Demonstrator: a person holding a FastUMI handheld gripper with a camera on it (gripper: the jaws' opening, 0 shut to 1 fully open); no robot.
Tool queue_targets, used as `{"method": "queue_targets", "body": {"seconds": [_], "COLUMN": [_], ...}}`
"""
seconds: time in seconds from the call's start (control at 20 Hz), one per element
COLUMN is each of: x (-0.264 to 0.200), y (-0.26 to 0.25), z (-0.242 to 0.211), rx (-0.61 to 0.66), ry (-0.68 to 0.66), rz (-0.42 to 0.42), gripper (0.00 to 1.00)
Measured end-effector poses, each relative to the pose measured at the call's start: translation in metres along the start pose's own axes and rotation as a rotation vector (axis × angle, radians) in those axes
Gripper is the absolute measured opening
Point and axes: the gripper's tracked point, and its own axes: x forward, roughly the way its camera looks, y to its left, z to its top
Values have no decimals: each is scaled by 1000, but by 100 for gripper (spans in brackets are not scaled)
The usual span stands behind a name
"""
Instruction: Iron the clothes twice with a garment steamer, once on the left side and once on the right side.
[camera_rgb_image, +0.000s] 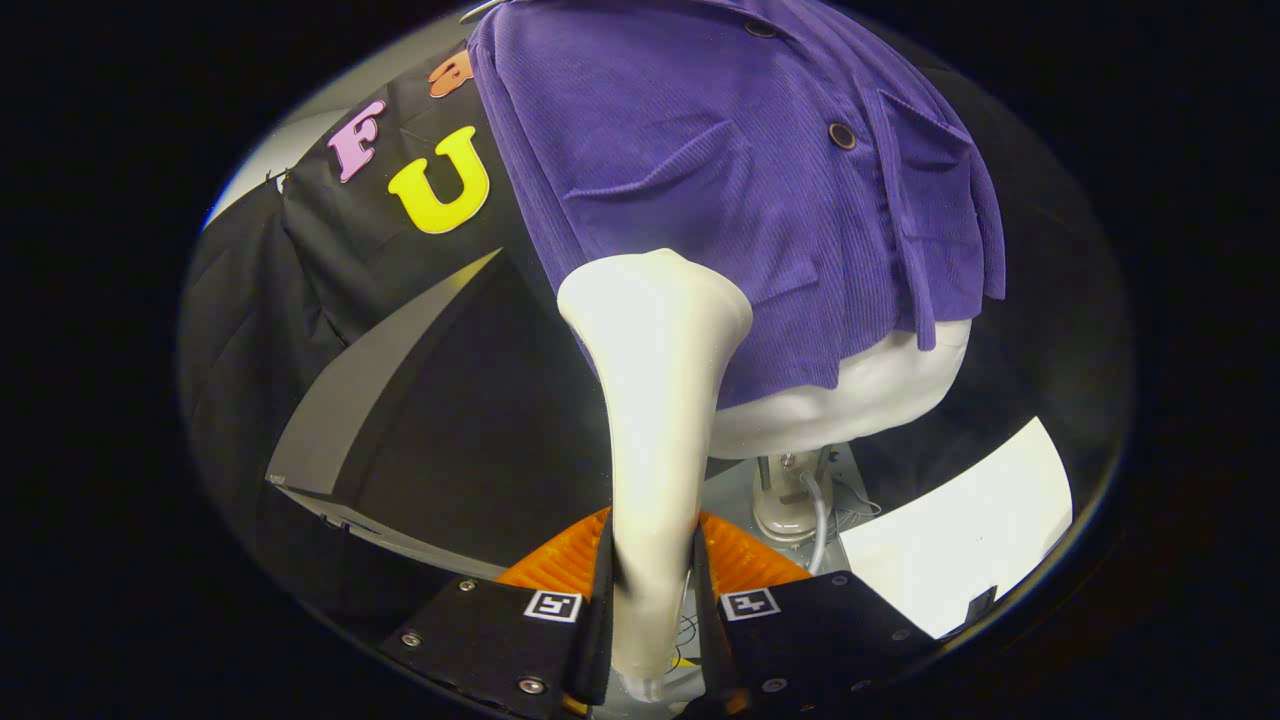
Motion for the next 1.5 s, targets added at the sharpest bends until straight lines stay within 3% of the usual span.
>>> {"method": "queue_targets", "body": {"seconds": [0.5, 0.75, 1.15, 1.5], "x": [6, -35, -161, -233], "y": [-37, -29, -12, 5], "z": [-76, -83, -2, 81], "rx": [27, 35, 17, -20], "ry": [87, 51, -204, -394], "rz": [-40, -18, 41, 71], "gripper": [36, 36, 36, 36]}}
